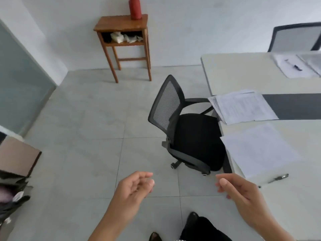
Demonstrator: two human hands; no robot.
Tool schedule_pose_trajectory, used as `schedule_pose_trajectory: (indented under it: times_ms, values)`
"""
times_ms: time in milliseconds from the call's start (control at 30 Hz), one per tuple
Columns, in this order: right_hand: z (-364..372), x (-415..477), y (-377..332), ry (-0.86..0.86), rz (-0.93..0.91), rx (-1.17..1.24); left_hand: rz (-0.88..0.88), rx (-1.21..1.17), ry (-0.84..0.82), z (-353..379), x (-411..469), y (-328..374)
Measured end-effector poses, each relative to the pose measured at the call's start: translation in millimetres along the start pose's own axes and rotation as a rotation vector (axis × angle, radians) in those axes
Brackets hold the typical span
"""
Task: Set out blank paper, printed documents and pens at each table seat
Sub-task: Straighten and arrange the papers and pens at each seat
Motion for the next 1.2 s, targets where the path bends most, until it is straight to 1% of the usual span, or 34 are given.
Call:
schedule_pose_trajectory:
  times_ms: [133, 233, 367, 500, 600, 833, 900, 967, 1067, 1200]
  values:
    - [-32, 13, 18, 0.163, 0.092, 0.043, 0.016, 0.068, -0.194, 44, 62, 28]
    - [-58, 37, 34, 0.273, 0.128, 0.064, 0.017, 0.137, -0.295, 82, 102, 42]
    - [-85, 84, 35, 0.354, 0.142, 0.121, 0.013, 0.219, -0.369, 119, 148, 75]
    - [-105, 129, 41, 0.361, 0.188, 0.116, 0.004, 0.324, -0.434, 145, 202, 96]
    - [-116, 146, 48, 0.406, 0.228, 0.152, -0.001, 0.373, -0.494, 167, 231, 115]
    - [-142, 176, 78, 0.554, 0.378, 0.158, 0.053, 0.497, -0.629, 238, 343, 143]
    - [-144, 182, 83, 0.605, 0.445, 0.153, 0.057, 0.572, -0.676, 265, 384, 149]
    - [-149, 193, 84, 0.647, 0.487, 0.14, 0.101, 0.636, -0.698, 295, 430, 155]
    - [-157, 211, 91, 0.662, 0.547, 0.093, 0.163, 0.698, -0.69, 347, 489, 160]
    - [-159, 229, 103, 0.662, 0.604, 0.047, 0.216, 0.89, -0.645, 405, 546, 144]
Point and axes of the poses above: each hand's wrist, its own x-axis towards the middle knuckle, its own z-axis out of the palm, y = z × x, the point moved 7 cm from there along x, towards the middle knuckle
